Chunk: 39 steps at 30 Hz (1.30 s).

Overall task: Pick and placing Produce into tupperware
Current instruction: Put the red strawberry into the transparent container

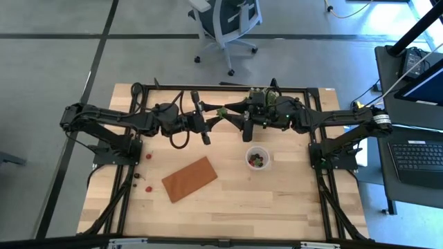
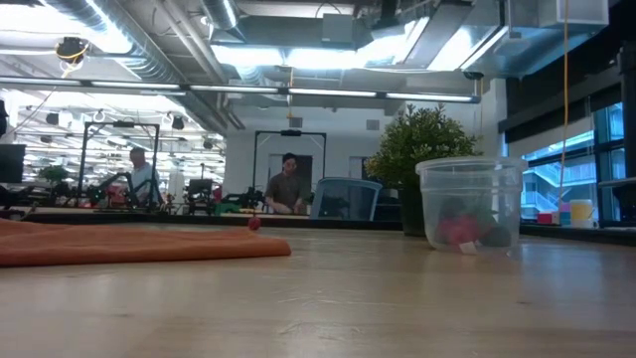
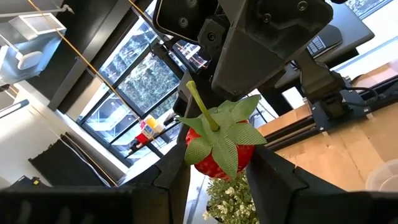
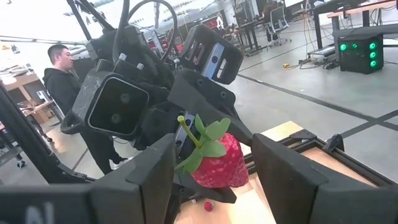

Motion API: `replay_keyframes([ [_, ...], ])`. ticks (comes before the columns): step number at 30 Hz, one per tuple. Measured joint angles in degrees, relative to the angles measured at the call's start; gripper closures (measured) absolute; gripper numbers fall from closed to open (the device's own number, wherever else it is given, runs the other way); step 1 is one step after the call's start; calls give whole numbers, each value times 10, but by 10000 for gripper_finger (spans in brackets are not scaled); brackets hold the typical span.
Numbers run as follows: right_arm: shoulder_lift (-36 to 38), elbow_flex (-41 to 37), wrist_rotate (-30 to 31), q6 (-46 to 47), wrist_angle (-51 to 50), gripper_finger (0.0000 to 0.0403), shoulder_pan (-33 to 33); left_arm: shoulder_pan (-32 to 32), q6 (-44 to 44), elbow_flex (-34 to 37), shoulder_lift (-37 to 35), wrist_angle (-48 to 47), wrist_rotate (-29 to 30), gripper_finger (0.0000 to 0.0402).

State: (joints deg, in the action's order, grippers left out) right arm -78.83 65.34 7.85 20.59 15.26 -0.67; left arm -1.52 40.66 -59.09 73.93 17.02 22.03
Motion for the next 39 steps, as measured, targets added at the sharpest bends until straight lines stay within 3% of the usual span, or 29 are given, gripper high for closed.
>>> replay_keyframes([
  [10,0,0,0,-3,-4,182,0,0,0,0,0,0,0,269],
  [23,-3,-2,-22,-1,-1,72,0,0,0,-1,0,4,-4,269],
  [39,-3,-1,-19,17,4,67,-3,-18,0,-1,0,5,-1,269],
])
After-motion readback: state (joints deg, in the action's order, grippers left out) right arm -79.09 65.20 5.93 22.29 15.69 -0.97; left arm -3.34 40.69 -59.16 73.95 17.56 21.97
